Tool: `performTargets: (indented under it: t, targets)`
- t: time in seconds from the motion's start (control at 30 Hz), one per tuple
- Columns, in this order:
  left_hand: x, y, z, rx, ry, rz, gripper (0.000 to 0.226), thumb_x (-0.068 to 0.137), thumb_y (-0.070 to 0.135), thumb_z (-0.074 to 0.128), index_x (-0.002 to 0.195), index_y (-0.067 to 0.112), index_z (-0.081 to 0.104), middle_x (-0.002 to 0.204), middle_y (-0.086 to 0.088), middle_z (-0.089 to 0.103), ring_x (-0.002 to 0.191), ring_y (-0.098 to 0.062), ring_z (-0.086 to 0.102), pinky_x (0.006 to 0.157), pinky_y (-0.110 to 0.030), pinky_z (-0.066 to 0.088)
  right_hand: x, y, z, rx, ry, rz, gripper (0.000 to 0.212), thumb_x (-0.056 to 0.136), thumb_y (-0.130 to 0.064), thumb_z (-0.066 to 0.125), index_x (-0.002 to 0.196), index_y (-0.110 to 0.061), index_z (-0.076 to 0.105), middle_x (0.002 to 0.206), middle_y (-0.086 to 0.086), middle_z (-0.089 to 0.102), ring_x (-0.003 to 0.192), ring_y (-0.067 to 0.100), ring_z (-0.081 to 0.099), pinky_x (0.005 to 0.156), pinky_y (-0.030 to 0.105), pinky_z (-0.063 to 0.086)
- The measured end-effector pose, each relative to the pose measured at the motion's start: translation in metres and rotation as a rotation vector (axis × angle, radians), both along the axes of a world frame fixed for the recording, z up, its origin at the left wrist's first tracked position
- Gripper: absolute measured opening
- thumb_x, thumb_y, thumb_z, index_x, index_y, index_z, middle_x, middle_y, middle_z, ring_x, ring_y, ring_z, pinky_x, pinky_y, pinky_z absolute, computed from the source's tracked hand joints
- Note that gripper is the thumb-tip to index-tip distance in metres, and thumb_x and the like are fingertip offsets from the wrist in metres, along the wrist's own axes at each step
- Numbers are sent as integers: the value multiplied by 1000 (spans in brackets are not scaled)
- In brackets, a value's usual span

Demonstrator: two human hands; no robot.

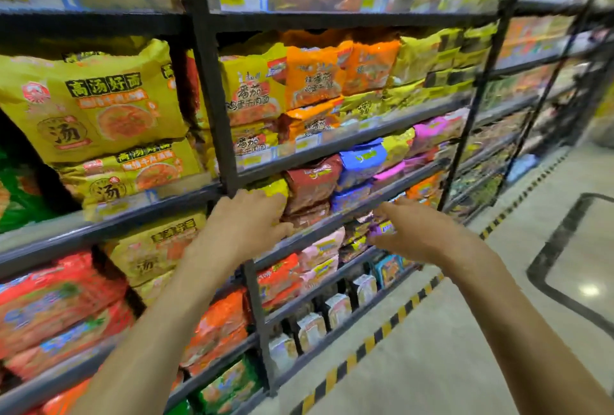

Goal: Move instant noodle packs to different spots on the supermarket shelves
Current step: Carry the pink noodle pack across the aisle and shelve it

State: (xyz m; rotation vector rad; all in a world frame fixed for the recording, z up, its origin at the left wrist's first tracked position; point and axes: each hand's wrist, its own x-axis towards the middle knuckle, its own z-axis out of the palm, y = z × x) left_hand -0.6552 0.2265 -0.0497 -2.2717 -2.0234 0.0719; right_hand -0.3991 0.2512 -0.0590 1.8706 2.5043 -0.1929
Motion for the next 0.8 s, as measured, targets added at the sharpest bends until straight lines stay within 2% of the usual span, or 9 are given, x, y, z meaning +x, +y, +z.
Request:
performTargets:
  t: [0.07,0.2,0.3,0.47,0.6,0.8]
  targets:
    - [35,8,-9,67,-16,-58,45,102,56,45,139,30,49,137,-1,59,126,-30,55,95,-45,49,41,-5,-8,5,9,-33,59,96,-51,56,146,-24,42,143,6,44,128,28,48,99,41,46]
    - [121,23,-21,147,-86,-179,53,101,54,46,148,29,45,150,1,50,138,-26,46,109,-43,42,126,-17,-22,42,0,-85,57,98,-53,52,146,-26,41,146,3,44,131,26,44,103,42,44]
    - [188,32,-22,196,-118,-241,51,101,54,47,144,27,52,145,0,56,133,-27,51,102,-42,47,186,-26,-20,113,6,-112,56,99,-51,51,148,-29,38,149,0,42,133,23,44,102,38,44]
    - [284,34,-16,322,-249,-277,42,98,44,61,133,22,64,130,-2,69,121,-31,62,91,-44,51,273,-33,-8,261,10,-157,47,99,-51,49,140,-27,46,142,0,47,128,22,46,98,36,46]
    - [344,44,-20,293,-272,-327,45,100,47,55,140,28,58,139,2,61,127,-27,56,96,-43,48,328,-30,-3,284,42,-182,52,98,-53,48,143,-28,45,148,0,44,135,22,42,105,36,42]
    - [410,78,-31,177,-195,-368,47,102,53,47,144,34,52,143,6,55,132,-24,51,101,-41,44,394,-3,-21,204,40,-209,53,100,-54,44,147,-31,36,143,-3,47,131,21,44,100,35,45]
